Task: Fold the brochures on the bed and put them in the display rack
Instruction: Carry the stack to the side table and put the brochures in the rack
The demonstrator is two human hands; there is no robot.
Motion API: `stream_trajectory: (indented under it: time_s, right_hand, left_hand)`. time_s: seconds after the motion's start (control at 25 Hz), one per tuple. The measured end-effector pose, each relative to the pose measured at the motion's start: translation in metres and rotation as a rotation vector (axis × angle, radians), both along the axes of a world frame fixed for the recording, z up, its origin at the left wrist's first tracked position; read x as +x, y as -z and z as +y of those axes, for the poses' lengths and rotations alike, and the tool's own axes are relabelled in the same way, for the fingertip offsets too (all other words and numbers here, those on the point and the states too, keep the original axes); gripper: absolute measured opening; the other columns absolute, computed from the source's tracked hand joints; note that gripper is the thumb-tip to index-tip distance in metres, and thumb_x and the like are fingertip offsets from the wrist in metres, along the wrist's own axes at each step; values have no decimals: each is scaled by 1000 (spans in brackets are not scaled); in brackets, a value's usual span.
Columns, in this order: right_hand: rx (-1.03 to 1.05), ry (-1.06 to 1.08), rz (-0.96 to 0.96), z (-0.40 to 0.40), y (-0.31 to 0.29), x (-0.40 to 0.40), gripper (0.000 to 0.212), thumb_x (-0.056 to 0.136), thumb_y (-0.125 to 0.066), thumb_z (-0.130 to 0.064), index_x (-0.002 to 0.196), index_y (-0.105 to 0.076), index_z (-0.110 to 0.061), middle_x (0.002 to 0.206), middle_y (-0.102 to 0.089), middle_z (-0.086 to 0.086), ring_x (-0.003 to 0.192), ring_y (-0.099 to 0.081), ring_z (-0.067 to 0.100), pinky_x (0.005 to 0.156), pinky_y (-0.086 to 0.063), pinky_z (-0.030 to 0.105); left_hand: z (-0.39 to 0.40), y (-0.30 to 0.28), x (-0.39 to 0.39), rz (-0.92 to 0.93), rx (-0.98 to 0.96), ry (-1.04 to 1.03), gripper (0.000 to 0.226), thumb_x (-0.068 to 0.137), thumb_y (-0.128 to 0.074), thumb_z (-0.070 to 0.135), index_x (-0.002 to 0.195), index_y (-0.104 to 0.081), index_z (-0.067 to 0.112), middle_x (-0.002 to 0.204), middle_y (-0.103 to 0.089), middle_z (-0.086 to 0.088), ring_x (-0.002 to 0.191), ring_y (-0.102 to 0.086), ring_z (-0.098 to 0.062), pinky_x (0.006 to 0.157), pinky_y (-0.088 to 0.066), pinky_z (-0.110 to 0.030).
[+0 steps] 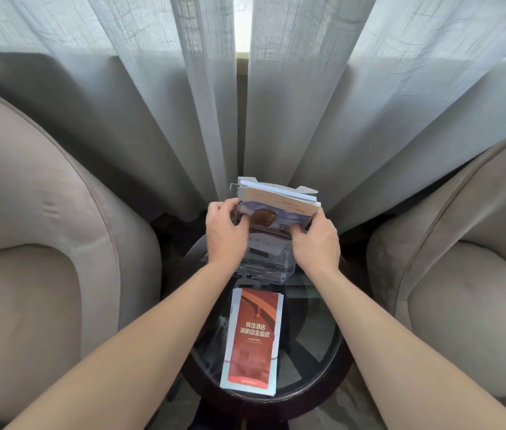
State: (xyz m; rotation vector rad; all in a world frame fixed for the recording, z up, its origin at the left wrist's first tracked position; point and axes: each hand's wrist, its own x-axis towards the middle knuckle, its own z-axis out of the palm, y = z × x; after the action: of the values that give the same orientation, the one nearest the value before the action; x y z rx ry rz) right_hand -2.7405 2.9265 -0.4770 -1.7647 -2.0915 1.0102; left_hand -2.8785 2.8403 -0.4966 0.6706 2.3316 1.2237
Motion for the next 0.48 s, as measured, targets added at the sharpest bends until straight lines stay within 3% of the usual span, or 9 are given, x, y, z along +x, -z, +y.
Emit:
stream_trajectory:
  time_s: [0.12, 0.2, 0.36, 0.48]
  right_hand:
    - [64, -28, -13, -3, 6, -5, 33, 91, -62, -27, 124, -56, -26, 118, -64, -2, 106, -59, 22, 85, -56, 44]
    - [91, -26, -26, -4, 11, -6, 32, 91, -63, -25, 122, -57, -21, 114, -60, -2, 105, -57, 21, 84, -55, 43]
    - [38, 11, 20, -8, 18, -3, 28, 94, -64, -24, 120, -54, -18, 113, -49, -2, 104, -58, 18, 83, -56, 39]
    - [18, 73, 122, -11, 15, -3, 28, 93, -67, -23, 118, -54, -21, 113, -50, -5, 101, -60, 14, 78, -55, 30]
  left_hand:
    - [-4, 10, -2, 57, -108, 4, 17, 93, -63, 24, 110, -66, 23, 99, -53, 6, 90, -52, -9, 76, -40, -18]
    - [-5, 15, -4, 180, -210, 20, 14, 93, -60, 28, 106, -66, 26, 99, -55, 7, 93, -50, -14, 80, -30, -31]
    - [-4, 17, -2, 283, -267, 28, 18, 93, -59, 34, 109, -64, 28, 105, -60, 6, 99, -51, -18, 83, -33, -35]
    - [-7, 17, 2, 158, -202, 4, 36, 93, -61, 35, 128, -56, 29, 119, -58, 9, 111, -50, -12, 89, -43, -33]
